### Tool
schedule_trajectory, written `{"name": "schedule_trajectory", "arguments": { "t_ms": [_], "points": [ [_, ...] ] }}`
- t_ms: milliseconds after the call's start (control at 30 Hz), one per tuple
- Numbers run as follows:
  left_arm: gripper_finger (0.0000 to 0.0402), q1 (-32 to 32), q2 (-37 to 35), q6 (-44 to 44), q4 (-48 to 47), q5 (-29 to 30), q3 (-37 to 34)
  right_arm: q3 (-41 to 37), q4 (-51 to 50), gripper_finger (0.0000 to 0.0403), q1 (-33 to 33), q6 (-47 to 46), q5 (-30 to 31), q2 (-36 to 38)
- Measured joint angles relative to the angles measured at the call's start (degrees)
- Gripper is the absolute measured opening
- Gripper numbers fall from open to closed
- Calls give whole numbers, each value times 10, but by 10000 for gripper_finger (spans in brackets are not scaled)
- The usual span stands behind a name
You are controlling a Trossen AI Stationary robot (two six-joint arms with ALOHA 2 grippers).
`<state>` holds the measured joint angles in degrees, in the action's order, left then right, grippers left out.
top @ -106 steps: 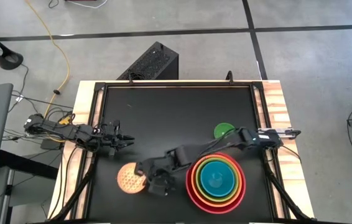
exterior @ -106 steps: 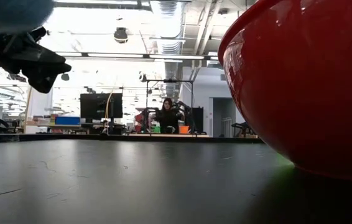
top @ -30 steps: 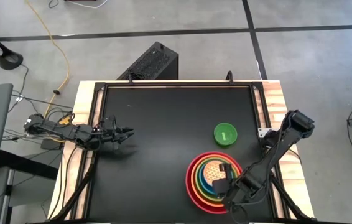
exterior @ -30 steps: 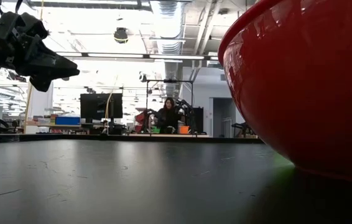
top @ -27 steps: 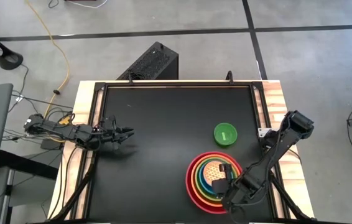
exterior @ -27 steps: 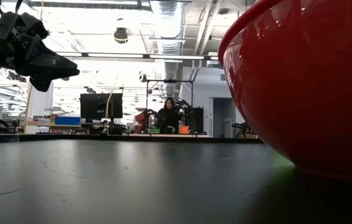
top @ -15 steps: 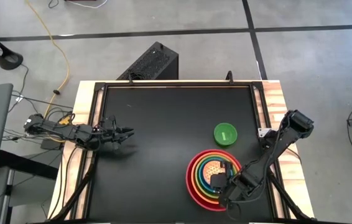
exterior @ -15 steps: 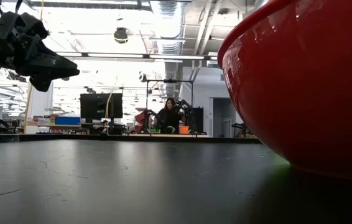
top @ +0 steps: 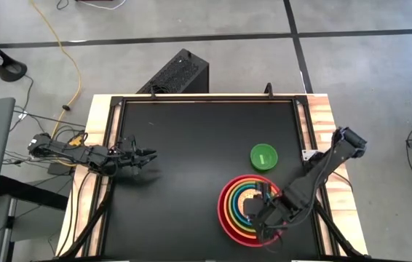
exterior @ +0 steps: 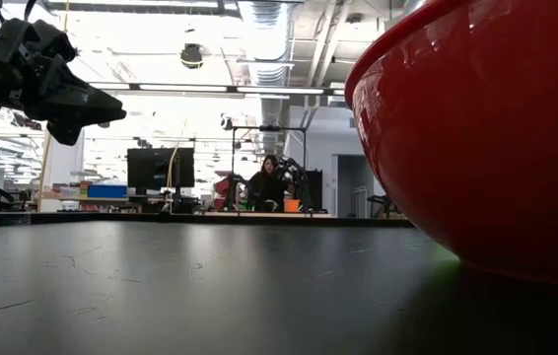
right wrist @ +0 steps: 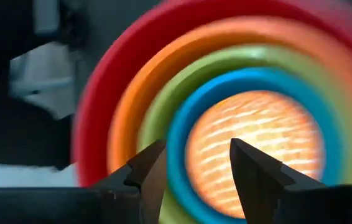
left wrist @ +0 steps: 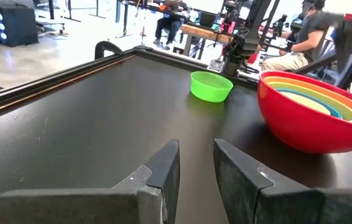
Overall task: Nest bowls inside each other
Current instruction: Stack the green bowl on top of the orange patterned bowl
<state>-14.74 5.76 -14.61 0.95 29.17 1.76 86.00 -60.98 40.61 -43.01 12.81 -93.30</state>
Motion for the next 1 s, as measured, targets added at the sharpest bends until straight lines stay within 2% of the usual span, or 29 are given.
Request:
{"name": "schedule_trajectory", "arguments": {
  "t_ms": [100, 200, 367, 567, 667, 800, 1000],
  "points": [
    [87, 0, 0, 0, 0, 0, 0, 52, -85, 188, -23, 24, 46, 0],
    [87, 0, 0, -2, 0, 0, 0, 88, -178, 186, -63, 34, 50, 3],
    [87, 0, 0, -6, 0, -3, 0, 76, -238, 187, -145, 87, 47, 47],
    [87, 0, 0, -11, 0, -3, 0, -55, -210, 185, -270, 96, 47, 191],
    [87, 0, 0, -16, 0, -3, 0, -145, -178, 185, -352, 59, 47, 271],
    [87, 0, 0, -42, 0, 18, 0, -247, -150, 185, -468, -17, 19, 346],
    [87, 0, 0, -90, 0, 62, 0, -370, -62, 185, -603, 82, -26, 384]
  ]
}}
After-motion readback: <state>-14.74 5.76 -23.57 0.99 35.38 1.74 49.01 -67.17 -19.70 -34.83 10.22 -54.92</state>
